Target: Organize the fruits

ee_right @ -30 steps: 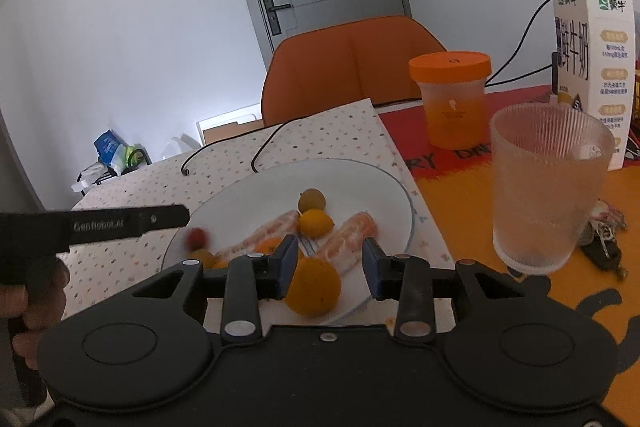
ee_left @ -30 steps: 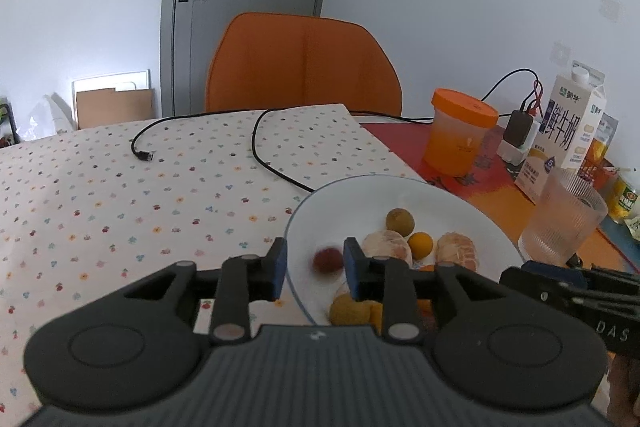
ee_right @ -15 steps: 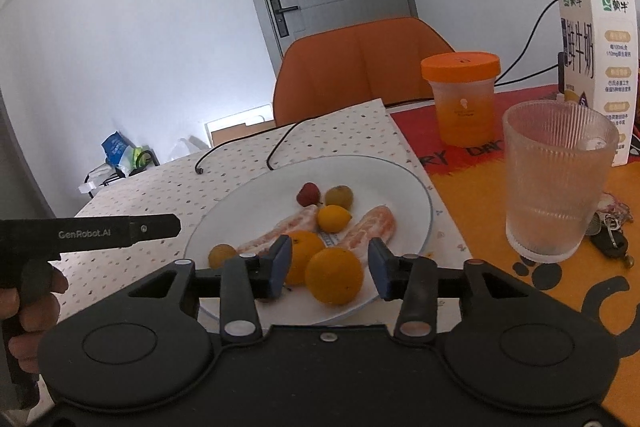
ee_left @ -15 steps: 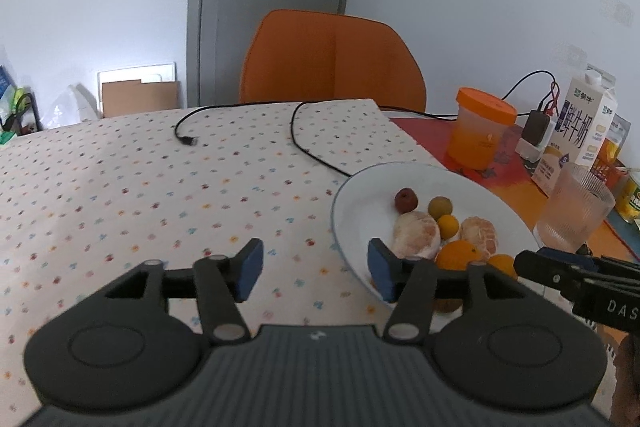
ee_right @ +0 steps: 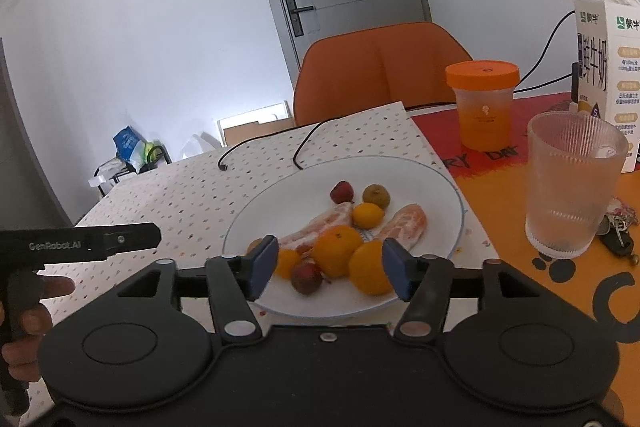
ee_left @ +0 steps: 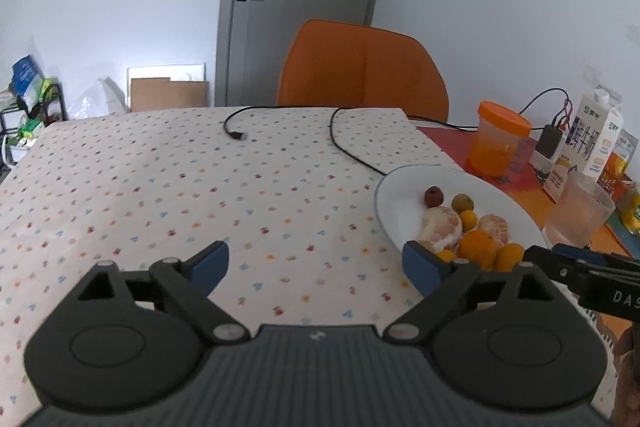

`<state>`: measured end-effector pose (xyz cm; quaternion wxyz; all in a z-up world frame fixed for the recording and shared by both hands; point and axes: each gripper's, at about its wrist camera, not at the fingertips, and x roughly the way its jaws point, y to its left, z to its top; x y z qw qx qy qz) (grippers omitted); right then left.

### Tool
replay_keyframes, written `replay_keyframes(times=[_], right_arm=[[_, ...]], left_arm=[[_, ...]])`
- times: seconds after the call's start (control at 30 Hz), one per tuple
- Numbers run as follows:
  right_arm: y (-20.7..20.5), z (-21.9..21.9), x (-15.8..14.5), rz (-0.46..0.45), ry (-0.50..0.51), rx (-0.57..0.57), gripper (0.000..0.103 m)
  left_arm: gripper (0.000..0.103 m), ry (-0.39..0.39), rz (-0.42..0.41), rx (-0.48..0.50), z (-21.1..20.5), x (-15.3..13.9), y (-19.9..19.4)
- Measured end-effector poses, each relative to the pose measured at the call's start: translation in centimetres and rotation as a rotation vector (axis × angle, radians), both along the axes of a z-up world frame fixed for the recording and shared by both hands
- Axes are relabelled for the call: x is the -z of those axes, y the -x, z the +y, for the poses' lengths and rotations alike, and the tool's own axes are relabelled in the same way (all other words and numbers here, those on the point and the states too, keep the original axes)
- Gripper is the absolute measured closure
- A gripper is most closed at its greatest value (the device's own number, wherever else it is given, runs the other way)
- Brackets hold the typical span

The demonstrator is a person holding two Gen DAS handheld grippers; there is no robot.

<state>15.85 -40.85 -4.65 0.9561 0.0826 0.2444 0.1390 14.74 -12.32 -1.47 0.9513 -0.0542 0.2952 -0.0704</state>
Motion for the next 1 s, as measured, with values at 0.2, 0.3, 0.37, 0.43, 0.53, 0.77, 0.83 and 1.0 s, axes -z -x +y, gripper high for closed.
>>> replay_keyframes(times=[0.2, 0.3, 0.37, 0.43, 0.53, 0.77, 0.83, 1.0], right_arm=[[0.8, 1.2, -0.5, -0.003, 0.009, -0.001, 0.022], [1.1, 2.0, -0.6, -0.005, 0.009, -0.012, 0.022], [1.3, 2.5, -0.7, -0.007, 0.019, -0.02, 0.022], [1.6, 3.0, -0.8, -0.009, 0.025, -0.031, 0.022], [1.9, 3.7, -0.8, -0.01, 0.034, -0.04, 0.02], [3.0, 5.0, -1.1, -0.014, 0.042, -0.059, 0.016], [3.3, 5.3, -1.1, -0.014, 0.046, -0.064, 0.012], [4.1, 6.1, -1.3, -0.019, 0.046, -0.082, 0.009]], left_arm=[[0.01, 0.033, 0.012, -0.002, 2.0, -0.1, 1.3], [0.01, 0.029, 0.002, -0.009, 2.7, -0.2, 2.1], [0.01, 0.023, -0.006, -0.006, 3.1, -0.2, 2.6], [0.01, 0.041, -0.004, -0.014, 3.8, -0.1, 3.2], [0.01, 0.035, -0.008, -0.026, 4.5, 0.0, 3.9], [0.01, 0.029, -0.029, -0.055, 6.2, -0.2, 5.7], [0.01, 0.039, -0.021, -0.064, 6.8, -0.2, 6.0], [0.01, 0.027, -0.031, -0.087, 7.8, -0.6, 7.3]])
